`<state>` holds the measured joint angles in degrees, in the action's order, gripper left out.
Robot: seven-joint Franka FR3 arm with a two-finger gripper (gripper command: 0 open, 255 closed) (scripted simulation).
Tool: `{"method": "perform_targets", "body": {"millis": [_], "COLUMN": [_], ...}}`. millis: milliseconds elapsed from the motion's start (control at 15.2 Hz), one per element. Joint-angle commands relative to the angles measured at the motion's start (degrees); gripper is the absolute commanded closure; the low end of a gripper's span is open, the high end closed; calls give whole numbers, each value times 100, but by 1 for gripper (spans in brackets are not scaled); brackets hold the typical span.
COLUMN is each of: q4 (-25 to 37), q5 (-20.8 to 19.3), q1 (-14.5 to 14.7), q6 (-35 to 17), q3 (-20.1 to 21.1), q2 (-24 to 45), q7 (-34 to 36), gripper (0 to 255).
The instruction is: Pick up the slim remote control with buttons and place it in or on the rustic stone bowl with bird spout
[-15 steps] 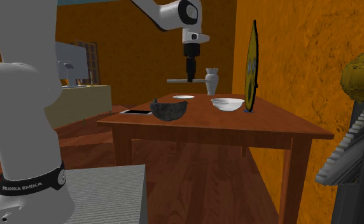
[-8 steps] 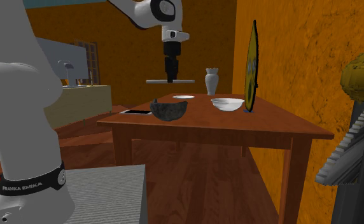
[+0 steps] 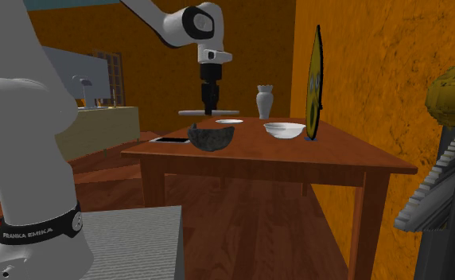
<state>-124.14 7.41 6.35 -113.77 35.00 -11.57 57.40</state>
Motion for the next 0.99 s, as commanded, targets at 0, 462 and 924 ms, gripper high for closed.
{"method": "perform_targets", "body": {"millis": [0,462,924], "q4": [-120,-366,-370], "q5": [-16,-78,-74], "q1": [-2,-4,0], "q6": [-164,-539,-537], "q3": [16,71,69], "q2": [44,192,185], "q7": [6,61,61], "gripper": [255,255,0]}}
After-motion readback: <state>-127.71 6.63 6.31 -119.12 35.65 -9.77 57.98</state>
